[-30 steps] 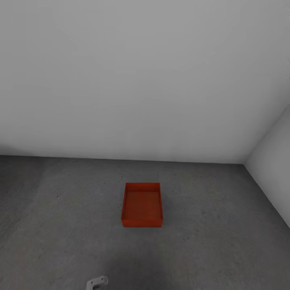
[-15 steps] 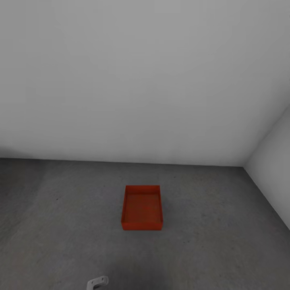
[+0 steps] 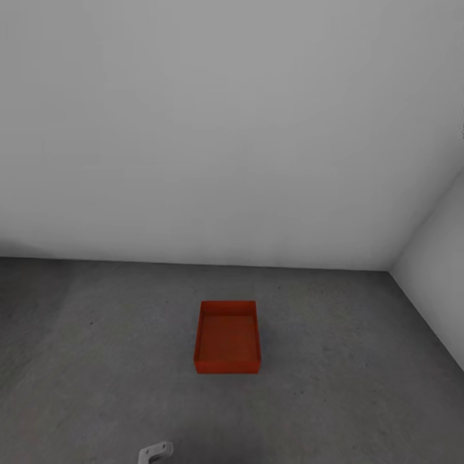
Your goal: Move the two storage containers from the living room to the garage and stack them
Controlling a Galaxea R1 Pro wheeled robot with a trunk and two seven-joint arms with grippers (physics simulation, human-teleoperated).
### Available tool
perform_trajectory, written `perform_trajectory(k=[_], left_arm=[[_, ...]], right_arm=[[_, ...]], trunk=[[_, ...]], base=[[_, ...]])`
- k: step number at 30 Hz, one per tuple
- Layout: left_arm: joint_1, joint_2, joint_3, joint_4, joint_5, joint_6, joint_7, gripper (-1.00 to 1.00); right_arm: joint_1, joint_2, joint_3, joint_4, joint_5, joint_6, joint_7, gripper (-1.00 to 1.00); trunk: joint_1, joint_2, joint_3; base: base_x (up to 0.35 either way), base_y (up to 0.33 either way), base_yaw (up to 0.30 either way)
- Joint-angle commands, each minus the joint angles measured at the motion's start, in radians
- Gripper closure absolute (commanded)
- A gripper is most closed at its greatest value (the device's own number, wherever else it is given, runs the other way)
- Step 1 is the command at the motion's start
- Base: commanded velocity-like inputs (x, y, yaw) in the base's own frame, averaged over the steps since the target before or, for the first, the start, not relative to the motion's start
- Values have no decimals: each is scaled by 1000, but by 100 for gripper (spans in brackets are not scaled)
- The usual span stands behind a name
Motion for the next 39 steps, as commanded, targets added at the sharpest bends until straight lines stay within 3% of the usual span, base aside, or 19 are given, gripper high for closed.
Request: perform_trajectory(k=[1, 39], left_arm=[[-1, 0, 5, 0, 5, 3, 3, -100], [-1, 5, 5, 0, 6, 3, 3, -100]], right_arm=[[0, 0, 8, 3, -10, -6, 0, -100], [10, -2, 8, 3, -10, -7, 1, -100]], trunk=[[1, -2, 0], [1, -2, 61]], base=[[0, 0, 0], [0, 0, 0]])
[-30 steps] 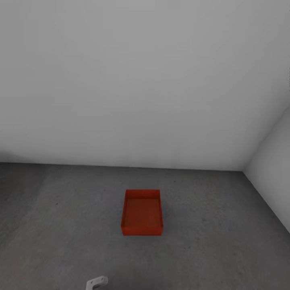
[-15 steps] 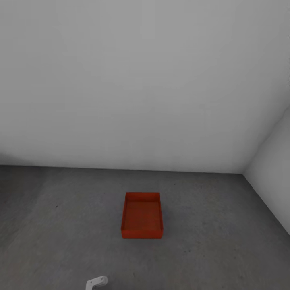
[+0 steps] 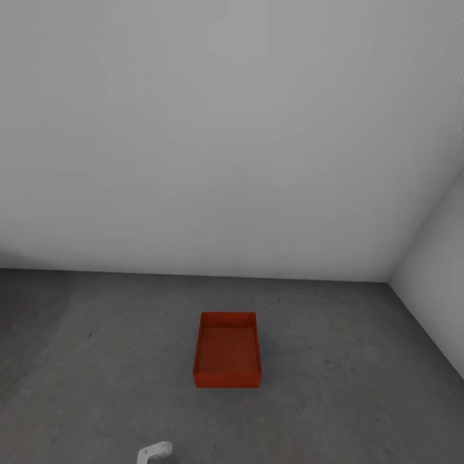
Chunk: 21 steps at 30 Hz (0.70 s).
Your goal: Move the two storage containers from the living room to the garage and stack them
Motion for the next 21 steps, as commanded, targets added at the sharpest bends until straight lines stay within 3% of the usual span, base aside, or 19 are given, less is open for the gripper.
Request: perform_trajectory(k=[1, 21], left_arm=[[-1, 0, 5, 0, 4, 3, 3, -100], [0, 0, 5, 0, 5, 4, 4, -100]], right_arm=[[-1, 0, 8, 3, -10, -6, -1, -100], [-1, 1, 8, 3, -11, -6, 0, -100]], trunk=[[1, -2, 0], [1, -2, 32]], base=[[0, 0, 0], [0, 0, 0]])
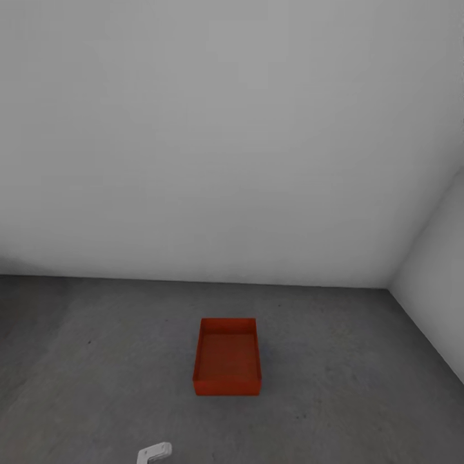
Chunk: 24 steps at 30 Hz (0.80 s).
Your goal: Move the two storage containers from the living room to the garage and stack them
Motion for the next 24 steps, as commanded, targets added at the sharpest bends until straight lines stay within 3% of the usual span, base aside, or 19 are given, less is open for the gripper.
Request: perform_trajectory(k=[1, 10, 24], left_arm=[[0, 0, 5, 0, 4, 3, 3, -100], [49, -2, 5, 0, 3, 2, 2, -100], [55, 0, 5, 0, 2, 2, 2, -100]], right_arm=[[-2, 0, 8, 3, -10, -6, -1, -100], [-2, 1, 8, 3, -10, -6, -1, -100], [-2, 1, 8, 3, -10, -6, -1, -100]], trunk=[[1, -2, 0], [1, -2, 14], [1, -2, 37]], base=[[0, 0, 0], [0, 0, 0], [0, 0, 0]])
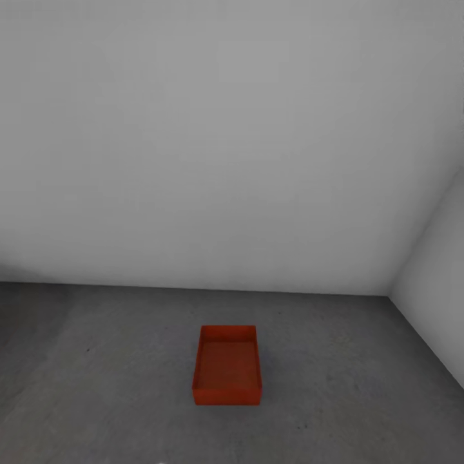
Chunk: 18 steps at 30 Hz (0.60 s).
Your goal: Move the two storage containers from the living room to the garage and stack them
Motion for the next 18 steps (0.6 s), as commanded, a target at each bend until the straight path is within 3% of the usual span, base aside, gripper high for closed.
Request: perform_trajectory(k=[1, 18], left_arm=[[-1, 0, 5, 0, 3, 3, 3, -100], [3, -5, 5, 0, -2, 3, 3, -100]], right_arm=[[-2, 0, 8, 3, -10, -6, -1, -100], [-2, 0, 8, 3, -11, -4, 0, -100]], trunk=[[1, -2, 0], [1, -2, 27]], base=[[0, 0, 0], [0, 0, 0]])
